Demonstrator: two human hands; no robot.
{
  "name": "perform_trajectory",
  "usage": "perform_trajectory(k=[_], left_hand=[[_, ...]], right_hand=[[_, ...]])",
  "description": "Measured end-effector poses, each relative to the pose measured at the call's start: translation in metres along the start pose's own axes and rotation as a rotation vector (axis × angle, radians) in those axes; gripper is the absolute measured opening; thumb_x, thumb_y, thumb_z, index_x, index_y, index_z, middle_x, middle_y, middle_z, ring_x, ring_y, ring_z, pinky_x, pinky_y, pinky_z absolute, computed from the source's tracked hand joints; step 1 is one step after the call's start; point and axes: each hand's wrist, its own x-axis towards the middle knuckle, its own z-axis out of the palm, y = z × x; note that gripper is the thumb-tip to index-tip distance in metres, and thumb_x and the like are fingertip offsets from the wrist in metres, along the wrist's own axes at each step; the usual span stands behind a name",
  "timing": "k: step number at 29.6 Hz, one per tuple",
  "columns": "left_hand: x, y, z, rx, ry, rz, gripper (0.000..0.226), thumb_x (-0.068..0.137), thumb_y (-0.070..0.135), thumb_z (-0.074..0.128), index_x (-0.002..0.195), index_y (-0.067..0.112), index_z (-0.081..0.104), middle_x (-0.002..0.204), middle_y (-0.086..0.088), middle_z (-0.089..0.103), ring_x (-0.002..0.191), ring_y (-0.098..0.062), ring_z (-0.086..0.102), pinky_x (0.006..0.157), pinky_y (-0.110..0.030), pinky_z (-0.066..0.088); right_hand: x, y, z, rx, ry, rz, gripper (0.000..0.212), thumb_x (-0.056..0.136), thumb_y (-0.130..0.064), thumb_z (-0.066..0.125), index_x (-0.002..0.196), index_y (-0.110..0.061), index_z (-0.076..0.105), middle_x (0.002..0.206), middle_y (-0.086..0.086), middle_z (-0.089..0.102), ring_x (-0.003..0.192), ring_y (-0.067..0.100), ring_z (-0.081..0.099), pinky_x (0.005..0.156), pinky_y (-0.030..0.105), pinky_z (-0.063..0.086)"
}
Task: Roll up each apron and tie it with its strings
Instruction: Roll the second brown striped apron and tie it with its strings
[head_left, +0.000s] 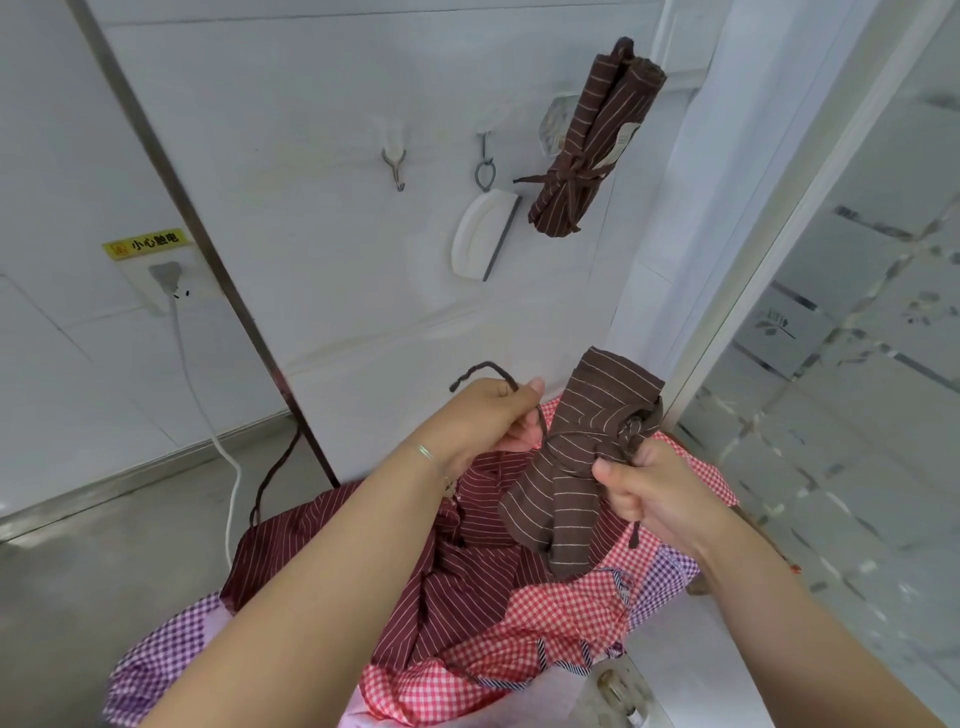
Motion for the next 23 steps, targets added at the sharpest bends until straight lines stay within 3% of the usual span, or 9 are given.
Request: perform_trajectory(k=[3, 6, 9, 11, 13, 16, 18, 21, 23], left_hand=[[-0.001, 0.003, 0.005, -0.094, -0.060, -0.134, 0.040, 0.099, 0.030, 0.051, 0.064, 0.012, 0.053, 0.050, 0.006, 0.056, 0.047, -0.004, 0.053, 0.054, -0.018, 0.050], [-0.002, 0.002, 0.016, -0.123, -0.072, -0.225, 0.032, 0.098, 0.020, 0.053, 0.067, 0.013, 0.048, 0.050, 0.004, 0.051, 0.041, -0.005, 0.047, 0.041, -0.015, 0.042], [-0.005, -0.001, 0.027, -0.136, -0.176, -0.260, 0.008, 0.095, 0.012, 0.053, 0.090, 0.008, 0.058, 0.082, -0.010, 0.064, 0.065, -0.016, 0.061, 0.056, -0.022, 0.054], [-0.011, -0.002, 0.036, -0.137, -0.150, -0.262, 0.025, 0.101, 0.008, 0.041, 0.084, 0.010, 0.059, 0.069, -0.003, 0.069, 0.056, -0.009, 0.064, 0.051, -0.016, 0.051], [-0.014, -0.009, 0.041, -0.167, -0.126, -0.257, 0.028, 0.104, 0.014, 0.037, 0.086, 0.014, 0.060, 0.073, -0.003, 0.068, 0.061, -0.010, 0.064, 0.051, -0.016, 0.049], [-0.015, -0.010, 0.041, -0.218, -0.064, -0.276, 0.028, 0.104, 0.026, 0.038, 0.112, 0.011, 0.061, 0.111, -0.014, 0.063, 0.091, -0.024, 0.062, 0.065, -0.021, 0.046], [-0.016, -0.012, 0.039, -0.250, -0.095, -0.258, 0.028, 0.103, 0.024, 0.041, 0.113, 0.009, 0.062, 0.104, -0.012, 0.066, 0.079, -0.019, 0.061, 0.068, -0.023, 0.047], [-0.016, -0.013, 0.036, -0.303, -0.127, -0.260, 0.023, 0.101, 0.016, 0.044, 0.091, 0.011, 0.064, 0.063, -0.004, 0.068, 0.056, -0.013, 0.062, 0.057, -0.020, 0.051], [-0.014, -0.014, 0.038, -0.296, -0.133, -0.219, 0.021, 0.101, 0.020, 0.046, 0.094, 0.014, 0.065, 0.077, -0.002, 0.073, 0.071, -0.015, 0.068, 0.074, -0.028, 0.056]], right_hand=[[-0.001, -0.004, -0.001, -0.014, -0.046, 0.009, 0.053, 0.038, -0.061, 0.090, 0.070, -0.022, 0.074, 0.045, -0.012, 0.033, 0.041, 0.004, 0.023, 0.043, 0.016, 0.019], [-0.003, -0.005, -0.002, 0.031, -0.061, 0.008, 0.075, 0.034, -0.058, 0.092, 0.089, -0.014, 0.067, 0.046, -0.013, 0.040, 0.042, 0.003, 0.025, 0.045, 0.017, 0.019], [-0.005, -0.007, -0.002, 0.039, -0.144, -0.021, 0.077, 0.037, -0.057, 0.091, 0.095, -0.012, 0.068, 0.050, -0.010, 0.051, 0.044, 0.001, 0.029, 0.045, 0.016, 0.020], [-0.004, -0.008, -0.002, 0.015, -0.191, -0.034, 0.075, 0.042, -0.057, 0.090, 0.099, -0.015, 0.067, 0.048, -0.011, 0.048, 0.044, 0.002, 0.028, 0.048, 0.019, 0.017], [-0.003, -0.010, -0.002, -0.052, -0.203, -0.044, 0.057, 0.047, -0.060, 0.087, 0.091, -0.027, 0.072, 0.047, -0.013, 0.040, 0.044, 0.004, 0.025, 0.050, 0.025, 0.016], [-0.007, -0.020, -0.001, -0.217, -0.232, -0.088, 0.029, 0.055, -0.066, 0.080, 0.065, -0.041, 0.069, 0.047, -0.014, 0.034, 0.047, 0.008, 0.025, 0.053, 0.031, 0.017], [-0.006, -0.029, 0.001, -0.314, -0.212, -0.098, 0.018, 0.069, -0.053, 0.077, 0.059, -0.043, 0.066, 0.047, -0.011, 0.035, 0.049, 0.013, 0.024, 0.054, 0.033, 0.021], [0.005, -0.033, -0.002, -0.382, -0.100, -0.103, 0.017, 0.076, -0.040, 0.079, 0.089, -0.042, 0.069, 0.066, 0.018, 0.057, 0.052, 0.033, 0.043, 0.057, 0.045, 0.040], [0.013, -0.027, -0.009, -0.364, -0.005, -0.066, 0.058, 0.074, -0.038, 0.081, 0.125, -0.028, 0.056, 0.094, 0.036, 0.063, 0.069, 0.046, 0.064, 0.065, 0.056, 0.055]])
